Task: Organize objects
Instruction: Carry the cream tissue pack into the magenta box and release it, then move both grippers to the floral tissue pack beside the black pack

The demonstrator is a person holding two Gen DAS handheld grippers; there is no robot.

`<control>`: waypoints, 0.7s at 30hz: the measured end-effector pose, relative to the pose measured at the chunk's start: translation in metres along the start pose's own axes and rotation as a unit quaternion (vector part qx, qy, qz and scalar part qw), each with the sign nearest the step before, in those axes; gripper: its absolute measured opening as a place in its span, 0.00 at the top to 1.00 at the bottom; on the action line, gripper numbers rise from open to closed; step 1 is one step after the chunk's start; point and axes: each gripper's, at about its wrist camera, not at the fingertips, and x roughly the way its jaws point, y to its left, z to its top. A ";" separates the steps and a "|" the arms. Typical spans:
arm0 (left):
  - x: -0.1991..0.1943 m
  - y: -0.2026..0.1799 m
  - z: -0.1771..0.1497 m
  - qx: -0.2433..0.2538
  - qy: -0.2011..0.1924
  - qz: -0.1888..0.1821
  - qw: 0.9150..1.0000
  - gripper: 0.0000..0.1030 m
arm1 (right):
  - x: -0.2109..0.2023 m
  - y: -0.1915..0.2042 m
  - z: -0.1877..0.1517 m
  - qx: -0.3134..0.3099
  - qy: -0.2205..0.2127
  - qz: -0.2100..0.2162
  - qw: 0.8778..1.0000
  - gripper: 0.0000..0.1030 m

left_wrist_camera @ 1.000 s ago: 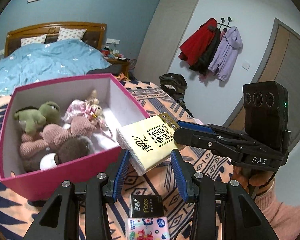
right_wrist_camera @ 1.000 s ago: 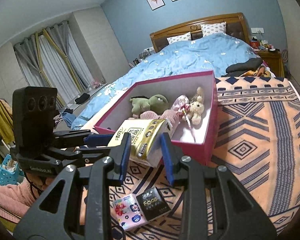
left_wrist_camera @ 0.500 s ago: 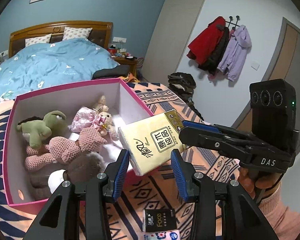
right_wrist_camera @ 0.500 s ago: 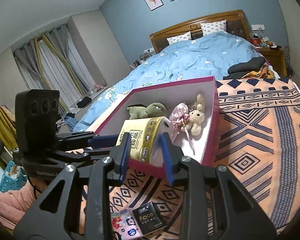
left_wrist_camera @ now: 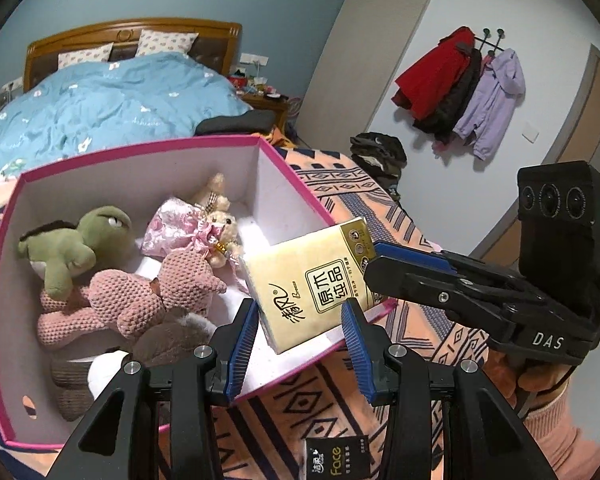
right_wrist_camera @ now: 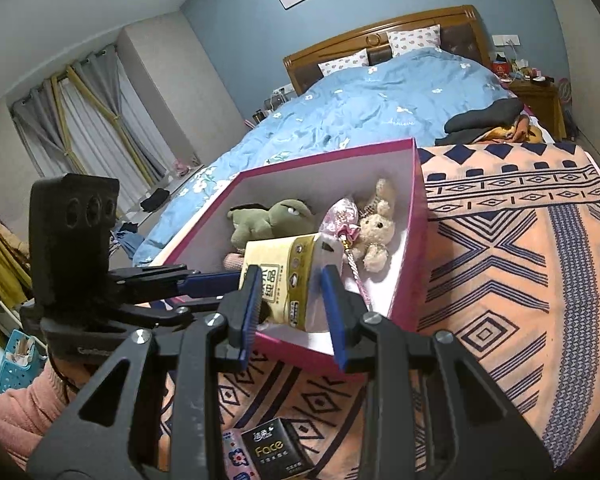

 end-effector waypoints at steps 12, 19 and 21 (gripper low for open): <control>0.021 0.012 0.000 -0.021 0.033 -0.001 0.999 0.58 | 0.018 -0.005 -0.003 -0.001 0.024 -0.036 0.999 0.65; 0.023 0.009 -0.004 -0.017 0.027 0.008 0.999 0.55 | 0.018 0.000 -0.007 -0.014 0.020 -0.049 0.998 0.65; 0.019 0.007 -0.007 -0.010 0.024 0.010 1.000 0.54 | 0.016 0.002 -0.009 -0.019 0.016 -0.049 0.998 0.65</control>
